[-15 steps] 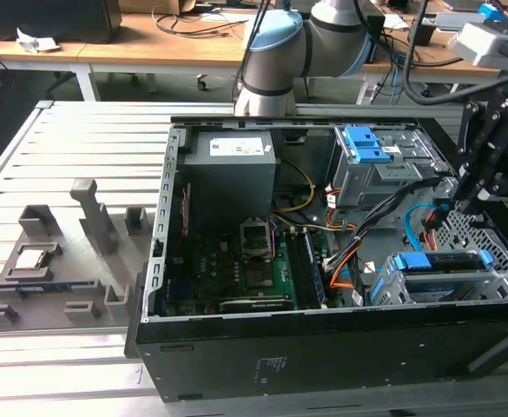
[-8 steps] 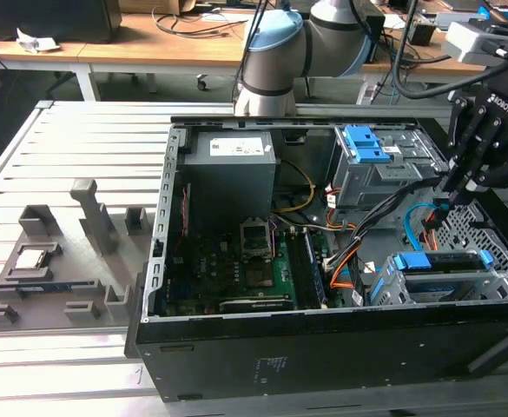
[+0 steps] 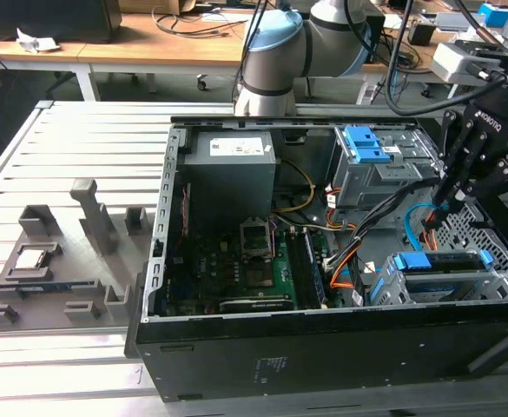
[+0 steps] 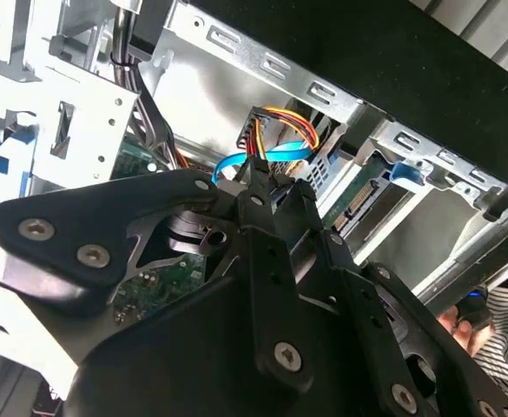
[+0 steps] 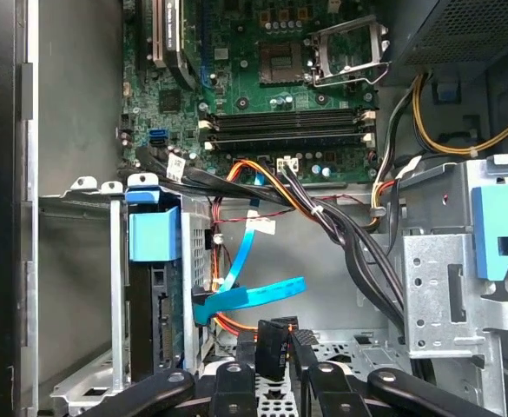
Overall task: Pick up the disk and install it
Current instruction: 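Insert the first disk wire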
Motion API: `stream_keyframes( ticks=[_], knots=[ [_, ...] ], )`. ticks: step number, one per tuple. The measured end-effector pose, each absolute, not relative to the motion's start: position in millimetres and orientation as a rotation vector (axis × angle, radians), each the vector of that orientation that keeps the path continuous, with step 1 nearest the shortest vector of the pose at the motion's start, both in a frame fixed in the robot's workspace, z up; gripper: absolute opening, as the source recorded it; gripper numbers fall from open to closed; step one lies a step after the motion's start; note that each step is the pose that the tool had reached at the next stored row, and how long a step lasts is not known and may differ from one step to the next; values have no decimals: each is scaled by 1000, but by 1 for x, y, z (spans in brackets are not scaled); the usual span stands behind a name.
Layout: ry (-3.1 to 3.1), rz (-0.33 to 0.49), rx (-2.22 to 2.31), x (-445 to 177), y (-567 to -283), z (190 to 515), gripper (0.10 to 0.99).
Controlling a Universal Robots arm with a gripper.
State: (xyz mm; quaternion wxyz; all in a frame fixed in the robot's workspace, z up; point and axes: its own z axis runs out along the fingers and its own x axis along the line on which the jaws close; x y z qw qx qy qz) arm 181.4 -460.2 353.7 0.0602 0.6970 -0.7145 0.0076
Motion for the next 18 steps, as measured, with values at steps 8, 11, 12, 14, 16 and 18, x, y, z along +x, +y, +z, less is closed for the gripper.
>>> stream_keyframes(
  ticks=[8,11,12,14,16,18],
  knots=[
    [-2162,23,2110,181,-461,354,176],
    [-2162,23,2110,181,-461,354,176],
    [-2162,23,2110,181,-462,354,176],
    [-2163,23,2110,181,-469,354,176],
    [-2161,27,2108,181,-483,353,176],
    [-2160,29,2107,181,-492,353,176]
  ],
)
